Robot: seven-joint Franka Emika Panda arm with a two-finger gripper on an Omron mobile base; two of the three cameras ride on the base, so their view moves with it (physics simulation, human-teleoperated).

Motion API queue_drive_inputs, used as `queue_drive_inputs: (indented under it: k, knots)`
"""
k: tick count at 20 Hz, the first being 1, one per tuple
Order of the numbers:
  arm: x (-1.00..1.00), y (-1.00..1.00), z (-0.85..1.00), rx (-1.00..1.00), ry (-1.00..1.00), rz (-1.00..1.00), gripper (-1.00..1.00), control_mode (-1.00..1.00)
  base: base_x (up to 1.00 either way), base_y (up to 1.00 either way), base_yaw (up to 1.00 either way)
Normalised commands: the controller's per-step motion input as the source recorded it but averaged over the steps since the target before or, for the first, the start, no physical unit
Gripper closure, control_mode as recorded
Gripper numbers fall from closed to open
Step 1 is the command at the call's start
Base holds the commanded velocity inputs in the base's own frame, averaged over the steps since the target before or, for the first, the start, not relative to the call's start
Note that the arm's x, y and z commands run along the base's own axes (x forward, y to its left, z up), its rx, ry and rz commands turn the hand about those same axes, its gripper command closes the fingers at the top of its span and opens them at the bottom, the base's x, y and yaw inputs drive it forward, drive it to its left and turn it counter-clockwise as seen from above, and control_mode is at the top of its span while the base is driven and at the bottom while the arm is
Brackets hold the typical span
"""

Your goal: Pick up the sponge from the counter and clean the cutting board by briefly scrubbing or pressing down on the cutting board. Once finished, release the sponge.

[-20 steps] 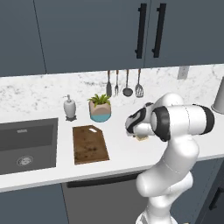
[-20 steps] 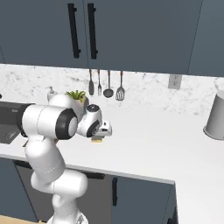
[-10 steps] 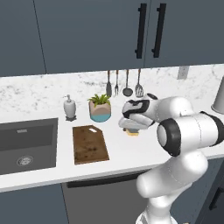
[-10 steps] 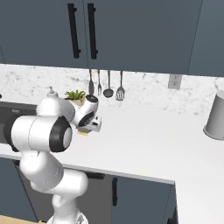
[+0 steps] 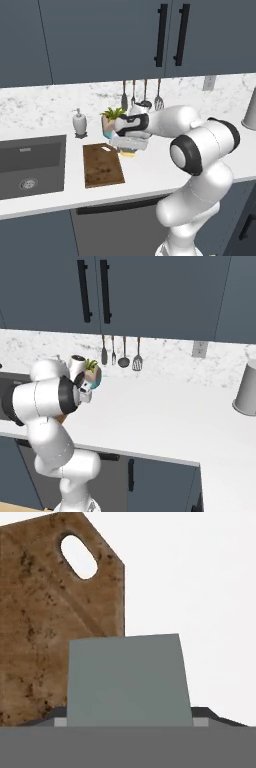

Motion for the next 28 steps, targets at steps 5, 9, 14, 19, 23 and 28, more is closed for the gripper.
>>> queue_drive_inputs:
  k: [5, 9, 14, 19, 23, 28]
  knots:
    - [0.03, 1.00, 0.01, -0.06, 0.04, -0.20, 1.00, -1.00, 0.00, 0.00, 0.00]
    - [0.31, 0.91, 0.00, -0.07, 0.03, -0.17, 1.00, -1.00, 0.00, 0.00, 0.00]
    - [0.47, 0.47, 0.02, -0.22, 0.03, -0.06, 1.00, -1.00, 0.00, 0.00, 0.00]
    - [0.56, 0.24, 0.00, -0.11, 0.04, 0.00, 1.00, -1.00, 0.00, 0.00, 0.00]
    - [0.52, 0.25, -0.07, -0.01, 0.15, 0.04, 1.00, -1.00, 0.00, 0.00, 0.00]
    - [0.43, 0.14, -0.47, -0.03, 0.13, 0.00, 1.00, -1.00, 0.00, 0.00, 0.00]
